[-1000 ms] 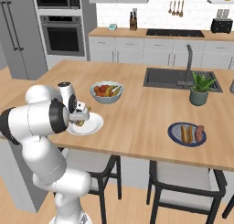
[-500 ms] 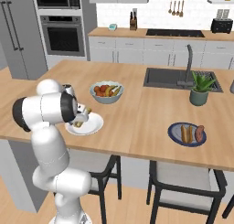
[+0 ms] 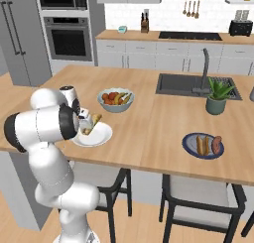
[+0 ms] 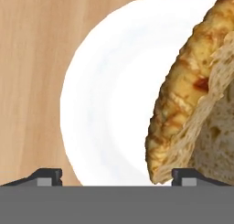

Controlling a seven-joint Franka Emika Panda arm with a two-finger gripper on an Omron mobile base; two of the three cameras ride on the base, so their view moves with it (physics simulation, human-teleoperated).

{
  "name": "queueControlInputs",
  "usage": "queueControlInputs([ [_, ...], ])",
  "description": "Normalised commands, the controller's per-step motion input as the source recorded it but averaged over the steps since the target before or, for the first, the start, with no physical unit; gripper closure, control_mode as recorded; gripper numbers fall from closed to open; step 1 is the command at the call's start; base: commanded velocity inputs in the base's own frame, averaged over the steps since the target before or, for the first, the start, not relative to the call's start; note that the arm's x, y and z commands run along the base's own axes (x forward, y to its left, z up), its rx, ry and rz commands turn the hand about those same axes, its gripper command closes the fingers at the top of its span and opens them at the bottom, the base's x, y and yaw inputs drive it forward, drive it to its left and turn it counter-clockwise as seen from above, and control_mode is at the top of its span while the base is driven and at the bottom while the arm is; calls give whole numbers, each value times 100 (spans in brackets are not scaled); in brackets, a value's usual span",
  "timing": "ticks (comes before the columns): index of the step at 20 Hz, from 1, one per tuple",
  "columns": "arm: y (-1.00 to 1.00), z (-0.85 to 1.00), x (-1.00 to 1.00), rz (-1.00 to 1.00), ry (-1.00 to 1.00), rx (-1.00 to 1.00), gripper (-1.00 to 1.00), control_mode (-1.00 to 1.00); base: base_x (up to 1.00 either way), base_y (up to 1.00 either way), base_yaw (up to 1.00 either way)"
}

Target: Place one bun and one sausage from the bowl on each plate.

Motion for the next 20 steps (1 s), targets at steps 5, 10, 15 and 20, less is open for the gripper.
queueControlInputs([
  [5, 0, 49, -21, 0, -1, 23, -100, -100, 0, 0, 0],
  [10, -9, -2, 25, 8, 14, 44, -100, -100, 0, 0, 0],
  [15, 7, -21, 1, 23, 6, 43, -100, -100, 0, 0, 0],
  [20, 7, -30, 17, 23, -2, 32, -100, -100, 0, 0, 0],
])
